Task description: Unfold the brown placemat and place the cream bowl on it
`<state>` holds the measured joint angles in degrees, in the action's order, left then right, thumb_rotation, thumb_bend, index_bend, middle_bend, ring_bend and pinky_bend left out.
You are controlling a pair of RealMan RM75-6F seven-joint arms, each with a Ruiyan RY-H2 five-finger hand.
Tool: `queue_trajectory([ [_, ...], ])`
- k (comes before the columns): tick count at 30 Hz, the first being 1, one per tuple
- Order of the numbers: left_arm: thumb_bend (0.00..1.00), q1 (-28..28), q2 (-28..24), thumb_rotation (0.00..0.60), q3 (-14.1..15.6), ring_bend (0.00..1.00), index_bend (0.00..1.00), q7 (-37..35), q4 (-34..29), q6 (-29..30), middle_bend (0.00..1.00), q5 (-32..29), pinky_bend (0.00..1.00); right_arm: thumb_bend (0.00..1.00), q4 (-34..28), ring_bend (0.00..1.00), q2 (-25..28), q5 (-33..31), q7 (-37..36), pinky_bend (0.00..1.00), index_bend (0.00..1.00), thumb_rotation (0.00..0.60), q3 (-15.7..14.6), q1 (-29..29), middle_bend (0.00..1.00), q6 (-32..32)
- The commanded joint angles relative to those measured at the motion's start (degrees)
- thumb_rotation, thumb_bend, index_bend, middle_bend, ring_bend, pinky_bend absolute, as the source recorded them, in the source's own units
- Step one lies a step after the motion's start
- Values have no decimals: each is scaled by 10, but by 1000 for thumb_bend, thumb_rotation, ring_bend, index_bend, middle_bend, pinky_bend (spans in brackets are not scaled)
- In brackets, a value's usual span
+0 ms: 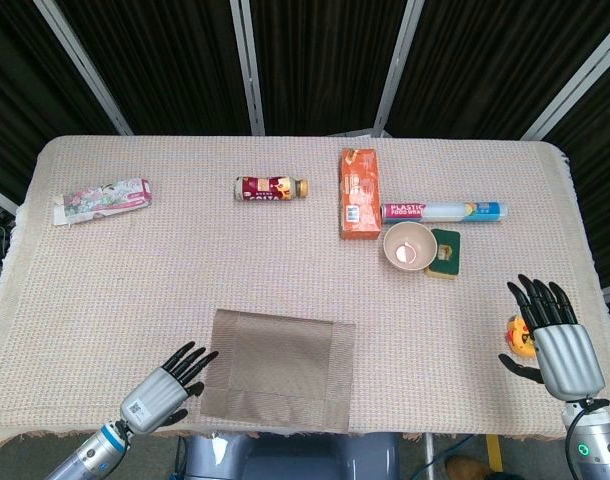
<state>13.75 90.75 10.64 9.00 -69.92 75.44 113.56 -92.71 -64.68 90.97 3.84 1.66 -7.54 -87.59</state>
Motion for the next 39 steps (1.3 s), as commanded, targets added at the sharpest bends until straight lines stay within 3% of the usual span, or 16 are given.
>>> queue_trajectory([
  [1, 229, 4, 8, 600, 2, 0, 487, -3, 5, -5, 0, -3, 0, 0, 0, 0, 1, -1, 1, 0, 0, 600, 2, 1, 0, -2],
  [9, 239, 14, 22, 600, 4, 0, 487, 6, 5, -9, 0, -6, 0, 0, -4, 0, 4, -5, -5, 0, 0, 600, 5, 4, 0, -1],
  [20, 345, 20, 32, 600, 8, 0, 508, 22, -7, -15, 0, -12, 0, 0, -7, 0, 10, -7, -16, 0, 0, 600, 8, 4, 0, 2],
  [39, 388, 26, 37, 600, 15, 0, 515, 39, -21, -28, 0, -28, 0, 0, -9, 0, 12, -2, -14, 0, 0, 600, 12, 8, 0, -3],
])
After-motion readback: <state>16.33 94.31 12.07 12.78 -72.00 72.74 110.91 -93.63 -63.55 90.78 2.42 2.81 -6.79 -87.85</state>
